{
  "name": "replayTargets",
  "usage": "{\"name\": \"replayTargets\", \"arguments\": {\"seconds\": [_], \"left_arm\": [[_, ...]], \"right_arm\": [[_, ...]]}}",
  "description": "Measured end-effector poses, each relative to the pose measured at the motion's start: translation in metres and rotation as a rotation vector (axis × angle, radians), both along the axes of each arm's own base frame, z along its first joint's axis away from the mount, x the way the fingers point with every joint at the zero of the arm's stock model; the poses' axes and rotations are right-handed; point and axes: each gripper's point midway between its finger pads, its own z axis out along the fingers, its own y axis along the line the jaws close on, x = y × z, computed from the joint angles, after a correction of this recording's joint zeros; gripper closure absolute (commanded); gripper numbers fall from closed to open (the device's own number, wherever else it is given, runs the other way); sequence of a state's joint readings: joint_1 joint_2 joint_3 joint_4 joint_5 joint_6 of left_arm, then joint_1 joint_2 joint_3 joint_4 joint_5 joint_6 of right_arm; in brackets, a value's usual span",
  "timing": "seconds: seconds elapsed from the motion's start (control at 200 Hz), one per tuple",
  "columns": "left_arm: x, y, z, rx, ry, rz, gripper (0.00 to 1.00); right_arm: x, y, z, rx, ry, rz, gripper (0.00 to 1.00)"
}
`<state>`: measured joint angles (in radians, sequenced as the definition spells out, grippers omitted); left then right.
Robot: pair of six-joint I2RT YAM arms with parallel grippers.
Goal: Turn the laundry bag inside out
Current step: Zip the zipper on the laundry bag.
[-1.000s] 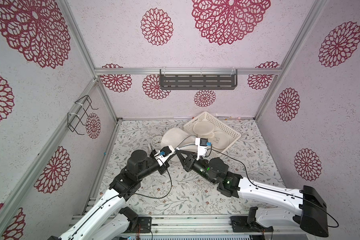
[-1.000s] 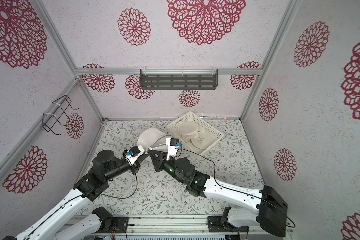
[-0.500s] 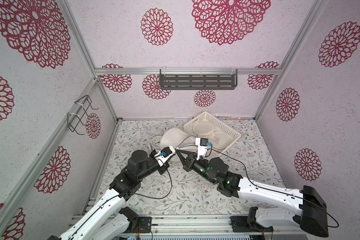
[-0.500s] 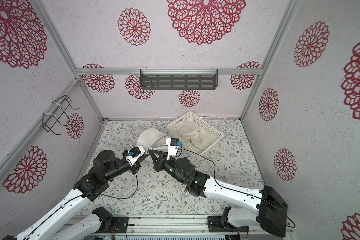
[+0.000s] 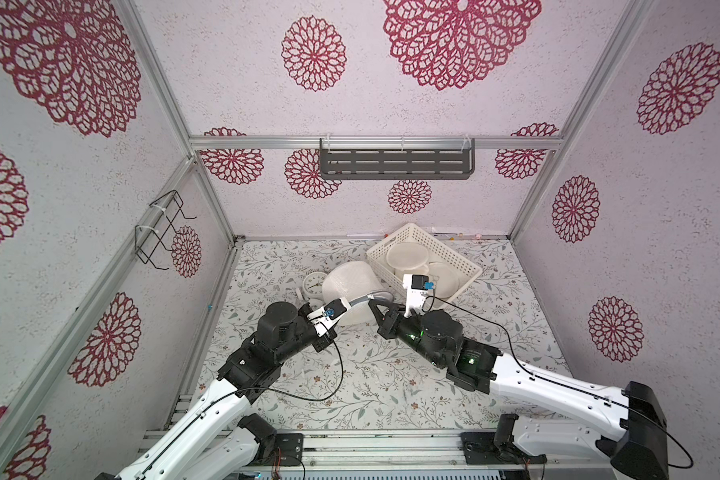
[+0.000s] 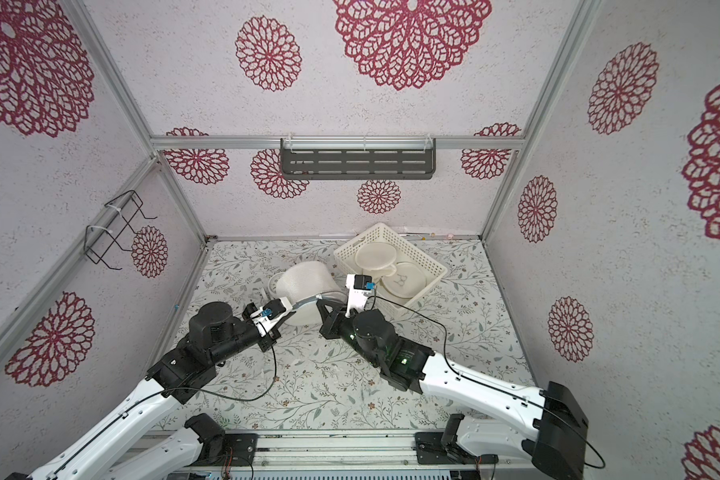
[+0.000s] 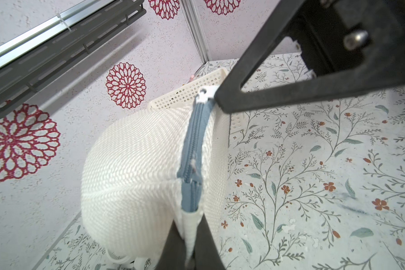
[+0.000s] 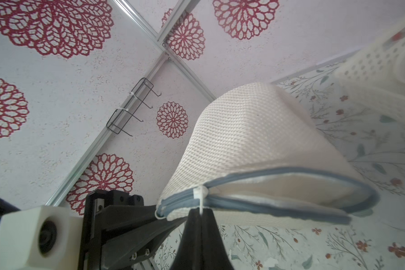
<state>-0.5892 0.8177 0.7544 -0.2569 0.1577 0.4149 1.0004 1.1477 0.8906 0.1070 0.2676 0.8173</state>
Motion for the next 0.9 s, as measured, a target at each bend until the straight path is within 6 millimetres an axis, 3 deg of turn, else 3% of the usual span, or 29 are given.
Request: {"name": "replayTargets", "arguments": {"seconds": [0.15,0.35,0.52,0.56,0.655,0.9], "left_arm": [[-0.004,0.002,0.003,0.005,-0.015,-0.009,1.0],[-0.009,-0.003,-0.008,-0.043,0.057,-0.027,1.0],[-0.01,-0.012,-0.05,-0.057,0.22,-0.03,0.43],[-0.01,-0.013,-0.058,-0.057,0.258,-0.024,0.36],[-0.009,-0.012,-0.067,-0.054,0.301,-0.006,0.28],[-0.008,-0.003,-0.072,-0.018,0.326,0.042,0.23]], "right_arm": [[0.008,-0.024,-0.014,-0.061,0.058,-0.029,1.0],[0.013,-0.036,-0.037,-0.124,0.135,0.007,1.0],[0.011,-0.034,-0.049,-0.185,0.136,0.066,1.0],[0.01,-0.031,-0.052,-0.206,0.136,0.083,1.0],[0.009,-0.026,-0.063,-0.268,0.137,0.123,1.0],[0.011,-0.015,-0.082,-0.386,0.108,0.203,1.0]]}}
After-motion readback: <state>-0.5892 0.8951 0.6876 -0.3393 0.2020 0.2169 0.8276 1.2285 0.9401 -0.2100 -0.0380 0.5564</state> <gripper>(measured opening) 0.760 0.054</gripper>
